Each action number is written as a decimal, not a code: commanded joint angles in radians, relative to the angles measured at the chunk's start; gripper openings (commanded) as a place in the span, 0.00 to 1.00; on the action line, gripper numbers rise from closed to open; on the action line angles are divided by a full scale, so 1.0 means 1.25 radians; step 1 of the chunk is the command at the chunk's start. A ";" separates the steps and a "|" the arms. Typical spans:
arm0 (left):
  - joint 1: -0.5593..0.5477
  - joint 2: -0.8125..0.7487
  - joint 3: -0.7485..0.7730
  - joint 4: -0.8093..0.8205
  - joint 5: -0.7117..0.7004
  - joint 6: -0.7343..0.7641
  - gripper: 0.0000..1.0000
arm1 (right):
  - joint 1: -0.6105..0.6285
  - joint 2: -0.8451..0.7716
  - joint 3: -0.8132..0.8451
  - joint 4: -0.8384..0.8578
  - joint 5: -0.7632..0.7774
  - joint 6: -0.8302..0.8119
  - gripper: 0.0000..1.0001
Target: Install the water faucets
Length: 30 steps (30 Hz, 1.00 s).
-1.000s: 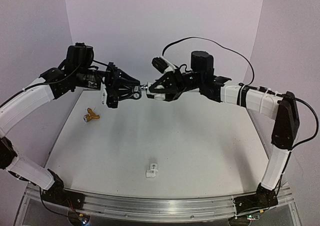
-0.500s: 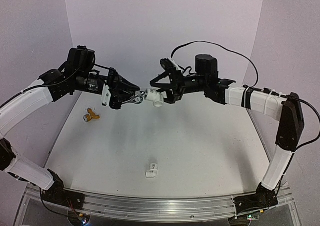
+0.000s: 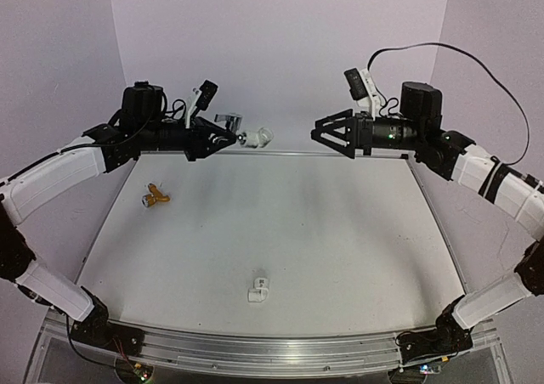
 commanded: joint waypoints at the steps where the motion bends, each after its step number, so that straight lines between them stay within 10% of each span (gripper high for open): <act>1: -0.001 0.004 -0.035 0.164 0.197 -0.582 0.00 | 0.007 -0.016 -0.052 -0.011 0.043 -0.256 0.98; 13: -0.067 -0.068 -0.161 0.325 0.184 -0.763 0.00 | 0.109 0.058 -0.073 0.106 0.030 -0.312 0.98; 23: -0.087 -0.055 -0.153 0.354 0.205 -0.756 0.00 | 0.136 0.140 -0.041 0.173 -0.036 -0.216 0.71; 30: -0.089 -0.047 -0.157 0.359 0.217 -0.739 0.00 | 0.137 0.144 -0.040 0.216 -0.043 -0.124 0.72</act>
